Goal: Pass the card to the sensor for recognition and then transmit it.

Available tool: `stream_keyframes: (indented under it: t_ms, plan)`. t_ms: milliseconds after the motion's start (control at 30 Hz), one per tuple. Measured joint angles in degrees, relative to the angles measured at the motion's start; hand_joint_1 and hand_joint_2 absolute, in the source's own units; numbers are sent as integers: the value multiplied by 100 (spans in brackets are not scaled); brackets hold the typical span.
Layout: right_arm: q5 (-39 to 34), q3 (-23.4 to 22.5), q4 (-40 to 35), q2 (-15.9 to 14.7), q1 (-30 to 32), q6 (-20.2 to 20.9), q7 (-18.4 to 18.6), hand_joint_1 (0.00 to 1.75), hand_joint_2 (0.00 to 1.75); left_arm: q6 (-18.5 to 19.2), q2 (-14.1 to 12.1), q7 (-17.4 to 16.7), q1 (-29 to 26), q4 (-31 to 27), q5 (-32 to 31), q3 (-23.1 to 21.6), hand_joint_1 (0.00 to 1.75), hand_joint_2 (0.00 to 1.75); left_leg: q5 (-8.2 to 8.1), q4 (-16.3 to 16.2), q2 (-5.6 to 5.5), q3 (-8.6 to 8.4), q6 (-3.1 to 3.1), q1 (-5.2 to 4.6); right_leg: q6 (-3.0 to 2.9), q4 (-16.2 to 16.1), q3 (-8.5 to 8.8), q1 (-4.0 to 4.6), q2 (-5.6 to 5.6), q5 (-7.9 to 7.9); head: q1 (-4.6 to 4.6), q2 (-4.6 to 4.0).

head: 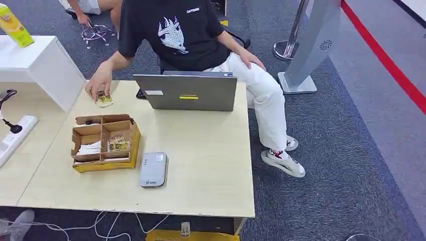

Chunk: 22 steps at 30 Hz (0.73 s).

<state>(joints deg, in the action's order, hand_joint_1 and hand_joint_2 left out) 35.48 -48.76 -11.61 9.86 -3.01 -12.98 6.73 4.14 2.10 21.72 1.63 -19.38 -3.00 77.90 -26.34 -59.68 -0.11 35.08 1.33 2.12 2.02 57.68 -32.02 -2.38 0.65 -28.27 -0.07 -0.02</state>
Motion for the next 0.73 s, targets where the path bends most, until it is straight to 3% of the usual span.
stream_keyframes:
  t_ms: [67, 100, 200, 433, 467, 500, 567, 600, 733]
  plan:
    - [131, 185, 4, 4, -2, 117, -67, 141, 175, -436, 105, -366, 43, 185, -347, -33, 175, 175, 0, -1, 0, -3, 0, 1, 0, 0, 2, 1, 0, 0, -2, 0]
    - [157, 240, 4, 4, -1, 142, -74, 175, 175, -486, 151, -417, 59, 249, -393, -46, 175, 175, 0, -1, 0, -2, 0, 1, 0, 0, 2, 1, 0, 0, 2, 0]
    - [192, 358, 4, 4, 6, 168, -81, 175, 175, -601, 205, -523, 106, 395, -478, -81, 175, 175, 0, -1, -1, -3, 0, 1, 0, 0, 5, 1, 0, 0, 0, 0]
    - [485, 596, 4, 4, 15, 417, 121, 175, 175, -1359, 361, -1788, 146, 564, -1570, -588, 175, 175, 0, -1, 0, -4, 0, 1, 0, 0, 3, 1, 0, 0, 2, 0]
    - [505, 607, 4, 4, 14, 467, 175, 175, 175, -1404, 367, -1938, 145, 579, -1812, -722, 72, 175, 0, -1, 0, -4, 0, 1, 0, 0, 3, 1, 1, 0, 0, 0]
    - [526, 625, 2, 2, 14, 520, 221, 126, 175, -1422, 369, -2076, 144, 585, -2039, -871, 0, 175, 0, -1, 0, -4, 0, 1, 0, 0, 3, 1, 2, 0, 2, 0]
    - [605, 664, -2, -15, 11, 680, 346, 126, 175, -1325, 336, -2408, 133, 588, -2595, -1238, 0, 175, 0, 0, 0, -4, 0, 2, 0, 0, 3, 2, 2, 0, 2, 0]
    - [638, 693, -7, -26, 11, 776, 403, 0, 175, -1229, 297, -2574, 125, 588, -2826, -1426, 0, 175, 0, 0, 0, -5, 0, 3, 0, 0, 4, 3, 2, 0, 0, 0]
    - [660, 770, -26, -76, 31, 928, 461, 0, 175, -1089, 201, -2805, 86, 596, -3077, -1963, 0, 175, 2, 0, 0, -6, 3, 8, -1, 1, 8, 8, 3, 0, 0, 0]
